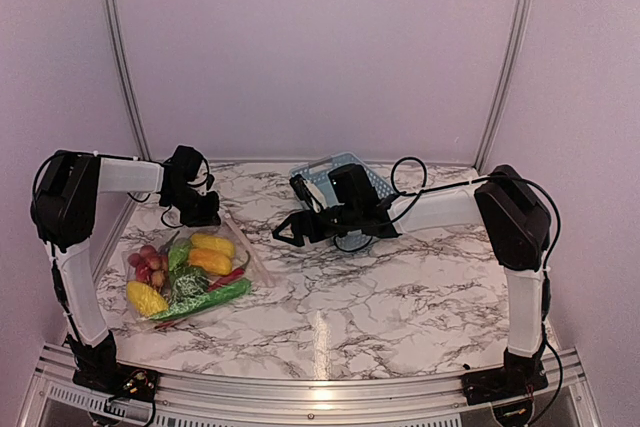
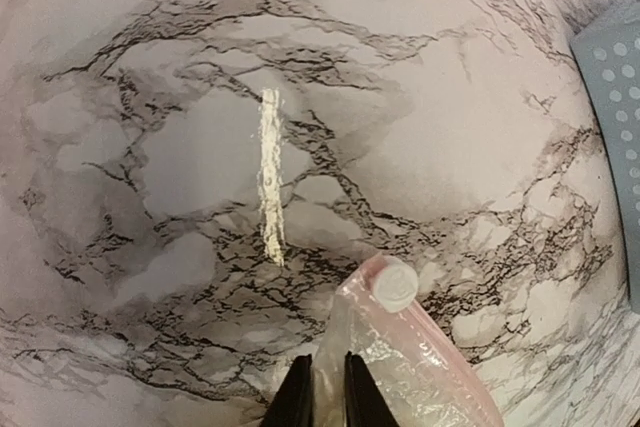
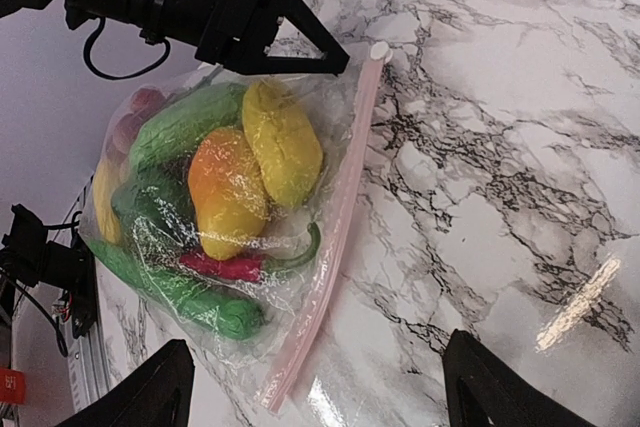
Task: Open the zip-top bag and remove the fake food
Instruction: Unzip the zipper food storage bag at the center of the board.
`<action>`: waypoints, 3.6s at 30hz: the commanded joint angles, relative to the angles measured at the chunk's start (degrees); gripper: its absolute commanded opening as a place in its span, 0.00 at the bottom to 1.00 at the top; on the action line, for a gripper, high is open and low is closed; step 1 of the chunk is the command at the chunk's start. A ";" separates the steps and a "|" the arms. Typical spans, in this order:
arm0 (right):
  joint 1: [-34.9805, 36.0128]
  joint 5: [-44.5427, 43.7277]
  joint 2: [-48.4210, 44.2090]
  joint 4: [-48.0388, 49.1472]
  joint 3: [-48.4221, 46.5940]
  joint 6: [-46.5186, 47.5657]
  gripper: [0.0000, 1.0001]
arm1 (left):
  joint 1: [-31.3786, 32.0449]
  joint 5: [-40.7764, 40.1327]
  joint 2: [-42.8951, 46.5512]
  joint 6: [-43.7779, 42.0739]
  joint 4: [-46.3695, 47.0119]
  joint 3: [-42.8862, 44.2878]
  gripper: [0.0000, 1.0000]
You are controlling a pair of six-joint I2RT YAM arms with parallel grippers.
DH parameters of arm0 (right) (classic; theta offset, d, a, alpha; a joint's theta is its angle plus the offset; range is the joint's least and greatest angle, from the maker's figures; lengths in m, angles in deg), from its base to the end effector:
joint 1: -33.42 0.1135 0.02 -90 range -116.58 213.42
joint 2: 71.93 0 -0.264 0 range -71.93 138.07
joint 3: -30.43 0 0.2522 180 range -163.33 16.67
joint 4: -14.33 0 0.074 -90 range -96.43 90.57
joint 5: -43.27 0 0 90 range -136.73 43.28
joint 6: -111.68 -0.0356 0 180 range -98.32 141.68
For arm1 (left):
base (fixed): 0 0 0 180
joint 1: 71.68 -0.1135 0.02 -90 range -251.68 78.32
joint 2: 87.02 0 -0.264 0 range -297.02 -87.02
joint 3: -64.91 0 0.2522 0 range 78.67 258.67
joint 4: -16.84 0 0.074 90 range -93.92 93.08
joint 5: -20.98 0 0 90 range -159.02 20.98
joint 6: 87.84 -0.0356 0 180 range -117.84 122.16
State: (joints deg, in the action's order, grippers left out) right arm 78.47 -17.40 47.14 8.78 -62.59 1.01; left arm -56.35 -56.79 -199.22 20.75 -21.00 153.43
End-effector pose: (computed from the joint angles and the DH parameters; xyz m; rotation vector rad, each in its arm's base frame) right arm 0.3157 0.3409 0.1785 -0.8032 2.1471 1.1864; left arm 0.3863 -0.1137 0.1610 -0.0034 2.6895 -0.4745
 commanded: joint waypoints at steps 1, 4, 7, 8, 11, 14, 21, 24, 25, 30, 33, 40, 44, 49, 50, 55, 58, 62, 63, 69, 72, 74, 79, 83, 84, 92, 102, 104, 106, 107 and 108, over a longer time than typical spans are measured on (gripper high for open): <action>0.03 0.06 1.17 0.44 -1.24 0.93 0.84 | 0.88 1.37 -0.38 -0.16 1.10 -0.70 0.00; 0.04 -0.21 1.09 0.30 -1.24 0.97 0.84 | 2.29 1.38 1.19 -0.71 2.09 -0.61 0.00; 0.08 -0.47 0.68 -0.07 -1.40 1.21 0.84 | 3.91 1.53 3.58 -0.71 3.48 -0.64 0.00; 0.11 -0.68 0.46 -0.20 -1.37 1.30 0.84 | 4.43 1.55 4.34 -0.59 3.81 -0.63 0.00; 0.12 -1.71 -0.66 -0.35 -1.01 1.61 0.84 | 6.31 1.89 6.77 -0.01 5.69 -1.54 0.00; 0.12 -2.40 -1.64 -0.81 -1.02 1.90 0.83 | 7.71 2.93 9.20 1.00 7.78 -3.13 0.00; 0.12 -3.30 -2.62 -0.41 -1.07 2.02 0.76 | 10.97 4.94 14.68 2.36 12.73 -6.99 0.00; 0.12 -2.50 -1.36 0.13 -2.36 1.61 0.69 | 11.41 6.15 15.54 2.48 13.50 -7.59 0.00; 0.14 -2.06 -0.89 0.51 -2.72 1.26 0.66 | 11.61 6.42 15.81 2.30 13.52 -7.65 0.00; 1.06 -1.36 0.39 1.73 -4.14 0.22 0.58 | 12.09 7.44 16.81 2.42 14.38 -8.13 0.00; 2.06 -2.10 0.98 1.45 -5.06 0.17 0.57 | 12.43 8.20 16.99 2.61 14.95 -8.14 0.00; 2.49 -2.87 3.23 1.69 -6.17 -0.84 0.55 | 12.97 9.08 18.25 2.64 15.65 -8.42 0.00; 2.51 -2.65 4.40 1.70 -7.42 -1.34 0.50 | 13.06 9.31 18.89 2.60 15.89 -9.09 0.00; 2.57 -2.60 4.47 1.73 -7.92 -1.92 0.30 | 13.06 9.37 19.77 2.69 16.25 -10.02 0.00; 2.58 -2.71 4.20 1.53 -7.99 -1.91 0.25 | 13.06 9.39 19.84 2.68 16.43 -10.19 0.00; 2.58 -4.15 1.54 -0.54 -7.63 -0.80 0.00 | 13.17 9.64 20.62 2.56 17.34 -10.70 0.00; 2.57 -5.43 -1.28 -2.40 -7.23 0.36 0.00 | 13.19 10.03 21.89 2.27 17.77 -10.77 0.00; 2.58 -7.65 -5.02 -6.78 -8.61 2.71 0.00 | 13.23 9.65 24.18 1.17 17.93 -11.02 0.13; 2.58 -8.31 -5.98 -7.75 -9.09 3.52 0.00 | 13.24 9.60 24.70 0.74 18.06 -11.04 0.19; 2.62 -10.80 -11.20 -16.80 -11.27 8.14 0.00 | 13.23 9.64 27.76 -2.65 17.97 -9.26 0.51; 2.69 -10.95 -13.38 -20.93 -13.09 10.25 0.00 | 13.23 9.23 29.83 -5.05 17.58 -7.70 0.60; 3.05 -11.43 -14.91 -23.32 -13.79 11.47 0.00 | 13.23 8.90 31.13 -6.65 17.29 -6.57 0.65; 5.11 -14.11 -17.19 -30.69 -18.03 15.44 0.00 | 13.25 9.60 33.77 -12.05 19.04 -4.78 0.71; 5.57 -14.74 -19.21 -34.23 -19.72 17.19 0.00 | 13.23 11.57 35.86 -17.68 20.65 -4.68 0.75; 5.63 -14.99 -19.58 -35.14 -20.16 17.67 0.00 | 13.23 12.15 36.61 -19.84 21.07 -5.21 0.75; 5.66 -17.21 -23.95 -40.69 -20.53 23.05 0.00 | 12.97 22.33 39.94 -26.39 31.24 -11.94 0.75; 9.24 -16.53 -25.06 -47.60 -25.73 31.56 0.00 | 13.62 31.42 36.67 -25.93 36.95 -12.38 0.75; 10.39 -17.38 -24.60 -49.82 -27.93 32.94 0.00 | 13.59 32.82 36.05 -26.40 37.53 -11.73 0.75; 11.44 -18.75 -24.56 -51.63 -29.62 33.90 0.00 | 13.64 34.22 35.19 -27.32 36.11 -10.41 0.75; 11.64 -19.07 -24.79 -52.24 -30.40 34.22 0.00 | 13.59 35.82 34.73 -28.10 35.54 -9.79 0.75; 11.71 -19.18 -24.88 -52.93 -31.27 34.56 0.00 | 13.61 36.85 34.35 -28.32 35.44 -9.42 0.75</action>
State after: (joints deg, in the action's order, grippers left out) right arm 88.97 -34.78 22.92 -41.95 -88.64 32.03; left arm -42.90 -25.42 -162.87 -5.24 13.52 141.70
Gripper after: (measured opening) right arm 0.008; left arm 0.749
